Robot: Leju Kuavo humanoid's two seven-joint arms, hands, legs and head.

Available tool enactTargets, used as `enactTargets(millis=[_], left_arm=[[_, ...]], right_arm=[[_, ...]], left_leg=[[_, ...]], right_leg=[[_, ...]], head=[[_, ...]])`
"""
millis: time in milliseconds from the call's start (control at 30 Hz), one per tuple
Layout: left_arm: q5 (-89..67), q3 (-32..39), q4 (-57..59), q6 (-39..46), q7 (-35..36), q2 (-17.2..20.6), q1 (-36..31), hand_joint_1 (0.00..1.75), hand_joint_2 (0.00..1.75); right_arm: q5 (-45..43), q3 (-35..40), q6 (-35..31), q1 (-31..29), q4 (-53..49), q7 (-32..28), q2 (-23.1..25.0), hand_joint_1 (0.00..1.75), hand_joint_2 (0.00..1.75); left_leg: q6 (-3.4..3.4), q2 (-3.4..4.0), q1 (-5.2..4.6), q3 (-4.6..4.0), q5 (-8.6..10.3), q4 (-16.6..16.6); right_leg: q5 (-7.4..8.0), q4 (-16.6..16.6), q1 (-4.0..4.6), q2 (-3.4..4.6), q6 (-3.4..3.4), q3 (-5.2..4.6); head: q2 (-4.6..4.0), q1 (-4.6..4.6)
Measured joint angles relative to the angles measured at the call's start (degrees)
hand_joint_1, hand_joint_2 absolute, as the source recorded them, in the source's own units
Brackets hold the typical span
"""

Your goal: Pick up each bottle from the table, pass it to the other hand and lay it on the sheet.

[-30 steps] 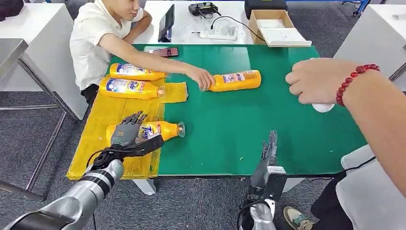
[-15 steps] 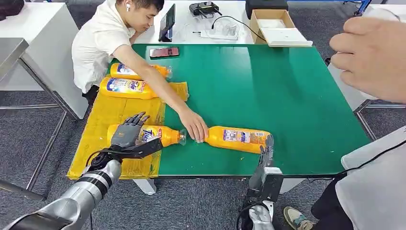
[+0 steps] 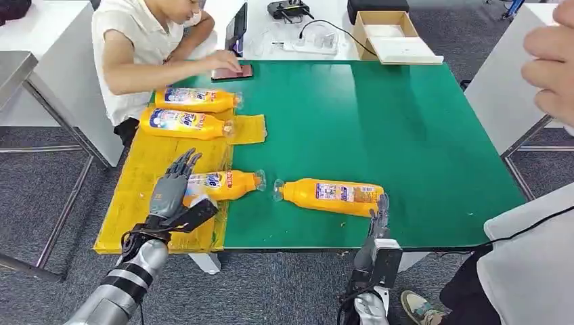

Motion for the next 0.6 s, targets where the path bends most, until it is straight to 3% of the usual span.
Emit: enactTargets(millis=[600], left_arm=[[4.28,-0.85,-12.13,-2.60,-1.51,1.40,3.58,0.00,1.75]], right_arm=[[1.73,-1.46,-0.99,0.01,0.11,-0.02,-0.31,0.00,0.00]], left_leg=[[0.00,0.01,0.00,-0.07,0.00,0.00]], right_leg=[[0.00,0.00,0.00,0.00,0.00,-0.08]], head=[[0.00,0.00]])
